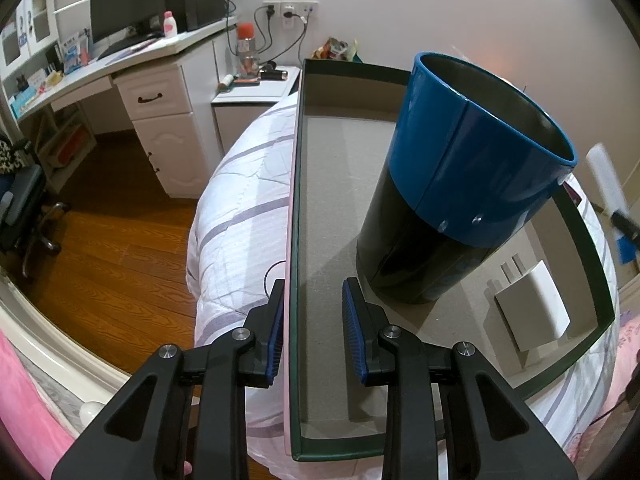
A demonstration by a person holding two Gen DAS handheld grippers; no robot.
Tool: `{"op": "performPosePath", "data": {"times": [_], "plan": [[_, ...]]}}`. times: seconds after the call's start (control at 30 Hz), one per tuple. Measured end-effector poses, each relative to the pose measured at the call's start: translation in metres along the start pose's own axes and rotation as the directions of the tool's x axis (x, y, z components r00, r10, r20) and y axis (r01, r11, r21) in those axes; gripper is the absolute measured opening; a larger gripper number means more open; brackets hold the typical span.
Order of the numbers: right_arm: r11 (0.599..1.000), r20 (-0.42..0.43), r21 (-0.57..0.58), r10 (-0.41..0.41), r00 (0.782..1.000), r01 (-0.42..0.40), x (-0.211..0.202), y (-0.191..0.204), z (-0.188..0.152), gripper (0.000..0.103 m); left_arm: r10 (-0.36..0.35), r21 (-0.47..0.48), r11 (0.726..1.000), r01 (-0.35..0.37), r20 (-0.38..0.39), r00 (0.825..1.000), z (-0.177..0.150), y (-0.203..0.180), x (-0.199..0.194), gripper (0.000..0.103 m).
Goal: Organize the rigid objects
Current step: 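Carry the clear tube into the tray box and release it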
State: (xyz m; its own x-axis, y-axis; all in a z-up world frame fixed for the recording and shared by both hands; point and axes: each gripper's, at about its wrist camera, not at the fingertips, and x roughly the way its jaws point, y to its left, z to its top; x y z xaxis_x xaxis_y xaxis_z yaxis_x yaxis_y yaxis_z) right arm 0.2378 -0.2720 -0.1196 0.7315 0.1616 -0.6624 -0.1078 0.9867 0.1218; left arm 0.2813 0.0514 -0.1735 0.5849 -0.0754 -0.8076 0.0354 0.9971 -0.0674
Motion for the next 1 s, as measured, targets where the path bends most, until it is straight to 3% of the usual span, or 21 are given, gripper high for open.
{"op": "performPosePath", "data": {"times": [0.37,0.7,1.0], "plan": [[0.992,0.093,-0.110,0.079,0.992,-0.069,-0.032,0.056,0.026,0.026,-0.010,-0.004,1.000,0.010,-0.001,1.000,0.000,0.000,0.001,0.029],[0.977,0.033,-0.170,0.133,0.991,-0.125,-0.005,0.095,0.024,0.026,-0.024,-0.006,1.000,0.024,-0.002,1.000,0.000,0.002,0.002,0.030],[0.970,-0.070,-0.208,0.116,0.991,-0.129,0.032,0.118,0.009,0.026,-0.027,-0.007,1.000,0.027,-0.001,1.000,0.000,0.002,0.002,0.030]]}}
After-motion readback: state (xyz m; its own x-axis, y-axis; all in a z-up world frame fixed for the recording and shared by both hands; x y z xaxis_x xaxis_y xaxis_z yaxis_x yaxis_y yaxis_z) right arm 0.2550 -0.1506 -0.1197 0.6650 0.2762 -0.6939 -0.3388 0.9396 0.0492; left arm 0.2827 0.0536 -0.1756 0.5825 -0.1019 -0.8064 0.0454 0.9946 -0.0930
